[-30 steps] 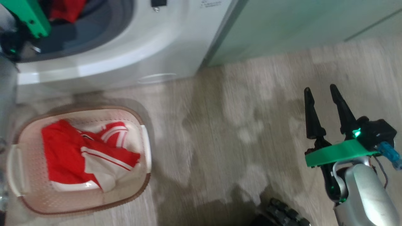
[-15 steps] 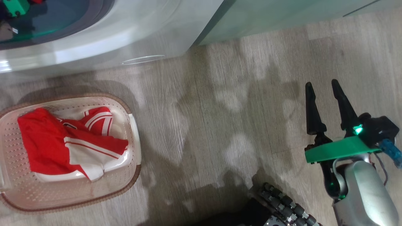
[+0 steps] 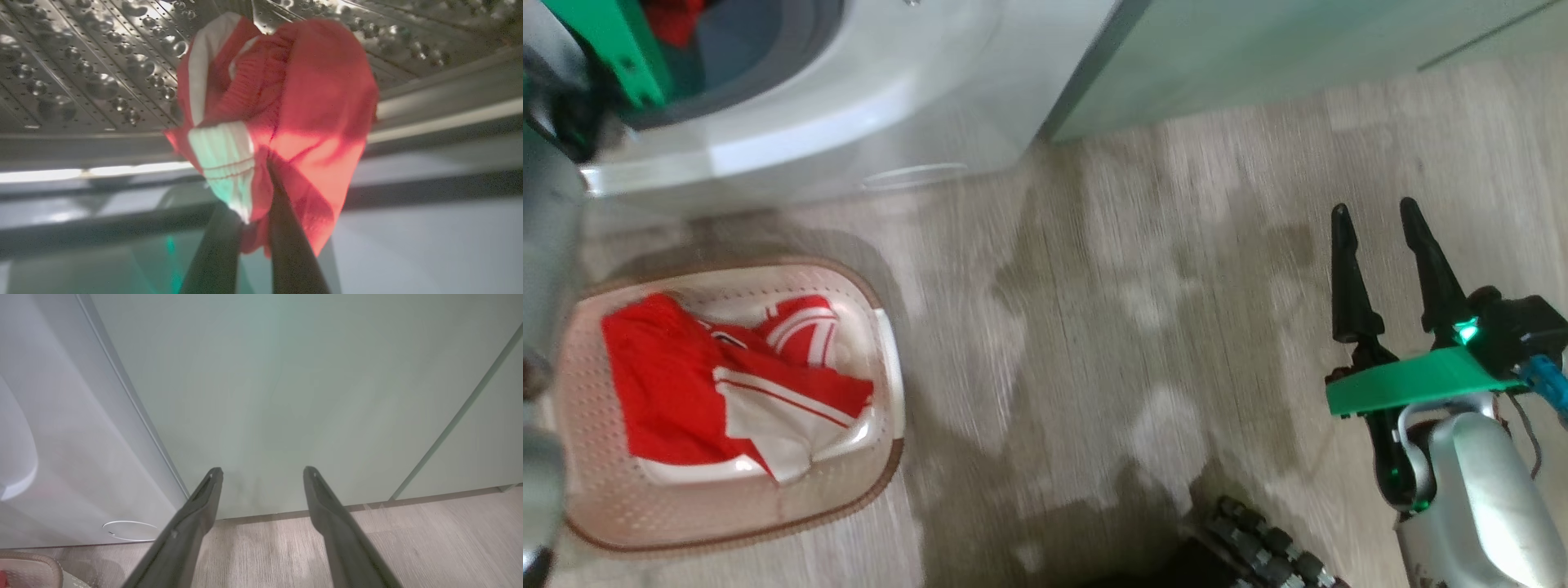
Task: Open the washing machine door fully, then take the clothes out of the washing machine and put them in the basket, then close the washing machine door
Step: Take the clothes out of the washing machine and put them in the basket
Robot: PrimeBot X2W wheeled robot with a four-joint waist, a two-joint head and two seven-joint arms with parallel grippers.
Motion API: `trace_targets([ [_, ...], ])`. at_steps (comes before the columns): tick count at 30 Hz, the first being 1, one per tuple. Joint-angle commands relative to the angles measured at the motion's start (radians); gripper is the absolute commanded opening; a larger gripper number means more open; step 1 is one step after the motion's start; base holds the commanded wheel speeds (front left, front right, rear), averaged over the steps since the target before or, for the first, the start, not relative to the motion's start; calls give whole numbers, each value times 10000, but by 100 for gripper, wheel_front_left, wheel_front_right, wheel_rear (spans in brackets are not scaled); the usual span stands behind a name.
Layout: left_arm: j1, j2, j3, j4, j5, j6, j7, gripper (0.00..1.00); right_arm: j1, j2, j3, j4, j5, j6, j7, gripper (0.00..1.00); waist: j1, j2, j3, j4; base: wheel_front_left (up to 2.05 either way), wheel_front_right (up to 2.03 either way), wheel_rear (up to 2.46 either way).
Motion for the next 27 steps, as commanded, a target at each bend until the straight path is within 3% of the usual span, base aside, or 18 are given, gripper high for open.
trace_targets([
  [1, 139, 273, 5, -206, -22, -63, -219, 0, 323, -51, 92, -195, -62, -7, -105, 100, 0, 0, -347, 173, 0, 0, 0],
  [10, 1679, -82, -788, 220, 370, -63, -2570, 0, 894, -182, 183, 51, -15, -7, -105, 100, 0, 0, -1992, 800, 0, 0, 0],
  [15, 2552, -579, -1192, 448, 686, -28, -3635, 0, 1326, -276, 261, 209, 17, -7, -105, 100, 0, 0, -2929, 1211, 0, 0, 0],
  [27, 5077, -1391, -2325, 757, 1471, 417, -4827, 0, 2194, -351, 502, 437, 127, -7, -105, 100, 0, 0, -4579, 1914, 0, 0, 0],
])
